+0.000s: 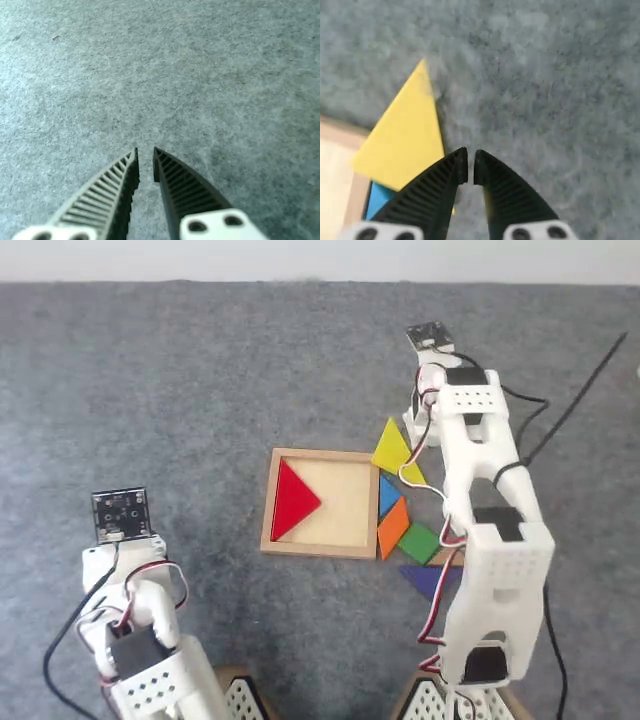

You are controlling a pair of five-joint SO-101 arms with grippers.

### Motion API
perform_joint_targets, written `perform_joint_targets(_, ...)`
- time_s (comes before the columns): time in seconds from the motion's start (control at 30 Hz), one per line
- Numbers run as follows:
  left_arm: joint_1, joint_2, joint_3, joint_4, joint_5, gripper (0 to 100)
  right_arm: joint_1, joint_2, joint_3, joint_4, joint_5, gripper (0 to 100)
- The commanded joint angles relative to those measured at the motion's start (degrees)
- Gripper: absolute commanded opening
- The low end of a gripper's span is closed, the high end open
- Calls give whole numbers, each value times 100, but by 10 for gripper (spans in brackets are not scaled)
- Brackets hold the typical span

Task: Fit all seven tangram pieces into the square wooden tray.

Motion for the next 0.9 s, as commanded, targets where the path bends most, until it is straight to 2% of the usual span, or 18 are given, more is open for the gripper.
perform_joint_targets(0.0,-18,-62,-268,0,0,62,-66,180,-668,-92,-202,9)
perform_joint_targets(0.43,-9,-62,-268,88,-220,62,-497,532,-888,-101,-281,7)
perform_joint_targets(0.67,-9,-62,-259,79,-220,62,-716,549,-879,-84,53,7)
perform_joint_targets(0.87,-9,-62,-259,79,-220,62,-936,418,-905,365,70,7)
